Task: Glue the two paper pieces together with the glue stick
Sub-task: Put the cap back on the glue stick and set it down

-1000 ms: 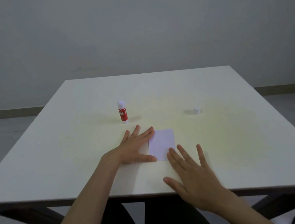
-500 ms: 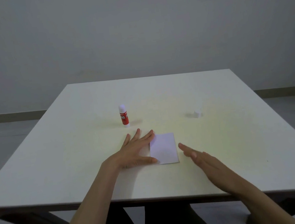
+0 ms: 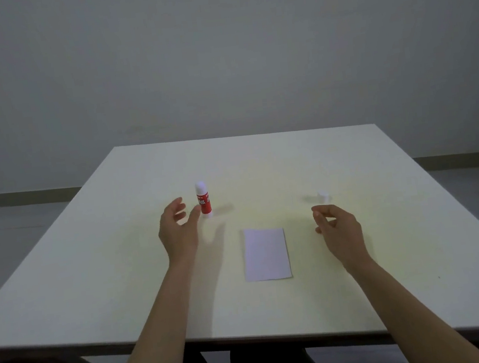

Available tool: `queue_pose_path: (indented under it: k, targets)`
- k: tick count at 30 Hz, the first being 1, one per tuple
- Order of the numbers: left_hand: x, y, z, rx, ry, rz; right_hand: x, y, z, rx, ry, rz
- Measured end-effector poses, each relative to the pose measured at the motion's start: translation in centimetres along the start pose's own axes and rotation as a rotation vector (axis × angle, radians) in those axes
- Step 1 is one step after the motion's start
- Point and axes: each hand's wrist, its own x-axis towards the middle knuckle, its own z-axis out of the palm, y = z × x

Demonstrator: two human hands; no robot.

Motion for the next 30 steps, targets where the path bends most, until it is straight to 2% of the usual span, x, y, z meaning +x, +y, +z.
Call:
queue_pose_path:
  k: [4,7,11,13,15,18,20,25,30]
  targets:
    - [2.0,0.3,1.7,0.166,-0.145,0.006,0.1,0.9,0.1,-0.027,0.021,-0.006]
    - [2.2,0.2,2.8,0.262,-0.147,0.048,0.3,0.5,0.0,-0.025,0.014,-0.017]
    - [1.2,0.6,3.3,0.235,-0.083,0.012,0.0,-0.7,0.5,-0.030,-0.023,-0.083]
    - [0.4,1.2,3.1,0.174,-0.185,0.030,-0.3,-1.6,0.9,-0.015,-0.060,-0.213]
    - [-0.7,2.1,2.8,0.096,-0.385,0.074,-0.3,-2.6,1.5,-0.012,-0.194,-0.307]
    - [-2.4,3.8,2.1,-0.027,-0.738,0.115,0.4,-4.4,1.6,0.108,-0.661,-0.258]
    - [-2.9,4.9,1.6,-0.026,-0.875,0.152,1.2,-5.1,1.3,0.194,-0.910,-0.214]
    - [-3.0,5.7,0.6,-0.102,-0.935,0.143,2.2,-6.0,0.3,0.231,-1.045,-0.239]
    - [-3.5,5.6,0.7,-0.148,-0.928,0.132,1.5,-6.2,1.3,0.177,-1.063,-0.244]
